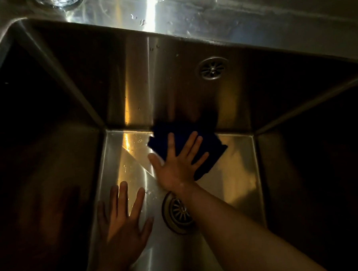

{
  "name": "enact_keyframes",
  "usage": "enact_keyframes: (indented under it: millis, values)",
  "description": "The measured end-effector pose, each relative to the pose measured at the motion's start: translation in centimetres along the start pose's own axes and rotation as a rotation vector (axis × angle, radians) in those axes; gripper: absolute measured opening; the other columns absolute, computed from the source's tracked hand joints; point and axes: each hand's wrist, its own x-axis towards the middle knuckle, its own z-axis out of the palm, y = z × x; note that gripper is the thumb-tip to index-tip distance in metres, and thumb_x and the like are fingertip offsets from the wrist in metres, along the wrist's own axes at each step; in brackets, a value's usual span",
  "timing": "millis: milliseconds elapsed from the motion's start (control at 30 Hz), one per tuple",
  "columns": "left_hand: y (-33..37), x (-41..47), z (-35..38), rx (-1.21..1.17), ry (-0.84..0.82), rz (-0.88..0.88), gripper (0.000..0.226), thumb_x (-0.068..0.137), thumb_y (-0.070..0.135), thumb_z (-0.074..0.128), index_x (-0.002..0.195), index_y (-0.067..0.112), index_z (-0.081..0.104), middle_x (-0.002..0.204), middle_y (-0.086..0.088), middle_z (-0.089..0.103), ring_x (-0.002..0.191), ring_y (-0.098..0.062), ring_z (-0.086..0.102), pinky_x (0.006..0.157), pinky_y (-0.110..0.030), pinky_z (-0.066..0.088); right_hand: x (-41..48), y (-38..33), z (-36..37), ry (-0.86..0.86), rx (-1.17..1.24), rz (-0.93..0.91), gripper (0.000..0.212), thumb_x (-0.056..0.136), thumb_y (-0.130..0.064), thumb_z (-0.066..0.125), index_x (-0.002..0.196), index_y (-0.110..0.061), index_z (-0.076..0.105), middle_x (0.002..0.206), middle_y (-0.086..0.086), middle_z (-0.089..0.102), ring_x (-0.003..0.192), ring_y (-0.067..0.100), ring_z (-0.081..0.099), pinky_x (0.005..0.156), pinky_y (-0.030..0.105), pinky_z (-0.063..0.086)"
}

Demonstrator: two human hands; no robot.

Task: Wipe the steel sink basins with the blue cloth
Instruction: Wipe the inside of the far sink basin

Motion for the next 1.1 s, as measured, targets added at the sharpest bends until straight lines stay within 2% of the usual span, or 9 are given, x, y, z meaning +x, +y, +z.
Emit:
enact_keyframes:
  millis: [167,267,333,467,600,733,867,1000,1100]
  values:
    - [0.1,0.0,0.0,-0.058,0.014,0.034,0.075,0.086,0.068,0.015,0.143,0.023,0.033,0.153,-0.024,0.028,0.142,-0.042,0.023,0.108,-0.062,0.018,-1.3,-7.5,0.9,-0.217,0.07,-0.171,0.084,0.078,-0.083,0.003,0.143,-0.037,-0.026,0.131,0.015,-0.06,0.116,0.03,-0.06,0.09,0.058,-0.041]
    - [0.0,0.3,-0.3,-0.127,0.03,0.055,0.068,0.087,0.047,0.03,0.129,-0.004,0.047,0.132,-0.04,0.045,0.12,-0.059,0.044,0.091,-0.075,0.037,-2.0,-11.3,0.7,-0.396,0.143,-0.311,0.078,0.088,-0.073,0.01,0.148,-0.032,-0.017,0.134,0.012,-0.057,0.112,0.025,-0.063,0.09,0.054,-0.042]
    - [0.3,0.0,-1.0,-0.173,0.036,0.048,0.066,0.079,0.035,0.035,0.129,-0.007,0.045,0.132,-0.041,0.044,0.12,-0.06,0.044,0.091,-0.074,0.038,-2.4,-11.7,-0.1,-0.444,0.177,-0.349,0.074,0.091,-0.07,0.012,0.15,-0.032,-0.012,0.139,0.008,-0.053,0.117,0.022,-0.059,0.095,0.052,-0.04]
    - [1.0,-0.3,-3.1,-0.273,0.155,-0.035,0.063,0.088,0.04,0.032,0.14,0.004,0.035,0.145,-0.033,0.031,0.133,-0.05,0.032,0.106,-0.066,0.029,-4.3,-6.7,-2.1,-0.197,0.29,-0.432,0.058,0.093,-0.063,0.011,0.145,-0.049,-0.012,0.154,-0.006,-0.034,0.137,0.012,-0.037,0.114,0.048,-0.02]
    - [1.4,5.5,-6.4,-0.164,0.334,-0.112,0.057,0.093,0.036,0.041,0.146,0.019,0.029,0.153,-0.021,0.018,0.141,-0.039,0.016,0.114,-0.057,0.014,-7.2,5.5,-3.3,0.119,0.009,-0.167,0.063,0.091,-0.055,0.005,0.151,-0.035,0.002,0.161,0.005,-0.008,0.148,0.029,-0.01,0.118,0.055,-0.001]
    - [0.7,12.1,-7.7,0.034,0.057,-0.092,0.065,0.095,0.053,0.028,0.148,0.039,-0.006,0.158,-0.016,-0.015,0.145,-0.034,-0.017,0.116,-0.053,-0.01,-10.3,16.4,-1.8,-0.112,-0.223,-0.07,0.063,0.085,-0.07,-0.008,0.141,-0.048,-0.027,0.151,0.0,-0.04,0.14,0.027,-0.034,0.116,0.058,-0.005]
    - [0.1,12.9,-6.7,0.134,-0.13,-0.031,0.07,0.094,0.057,0.024,0.142,0.043,-0.024,0.154,-0.017,-0.028,0.142,-0.036,-0.027,0.11,-0.055,-0.02,-10.2,18.8,-0.4,-0.188,-0.276,-0.119,0.07,0.078,-0.077,-0.012,0.139,-0.048,-0.031,0.148,-0.004,-0.045,0.135,0.021,-0.043,0.111,0.054,-0.018]
    - [-0.3,10.3,-6.5,0.302,-0.109,0.076,0.065,0.093,0.057,0.028,0.148,0.038,0.0,0.154,-0.021,-0.001,0.141,-0.039,0.001,0.11,-0.063,0.007,-9.9,18.8,-0.7,-0.197,-0.283,-0.124,0.07,0.078,-0.079,-0.01,0.138,-0.049,-0.031,0.147,-0.005,-0.046,0.134,0.019,-0.044,0.109,0.054,-0.02]
    - [0.0,6.9,-6.5,0.327,-0.239,0.102,0.066,0.091,0.059,0.032,0.147,0.034,0.008,0.147,-0.018,0.012,0.132,-0.038,0.015,0.103,-0.06,0.023,-10.1,18.5,-0.8,-0.224,-0.295,-0.106,0.071,0.078,-0.079,-0.01,0.138,-0.049,-0.032,0.147,-0.004,-0.046,0.134,0.021,-0.045,0.111,0.056,-0.014]
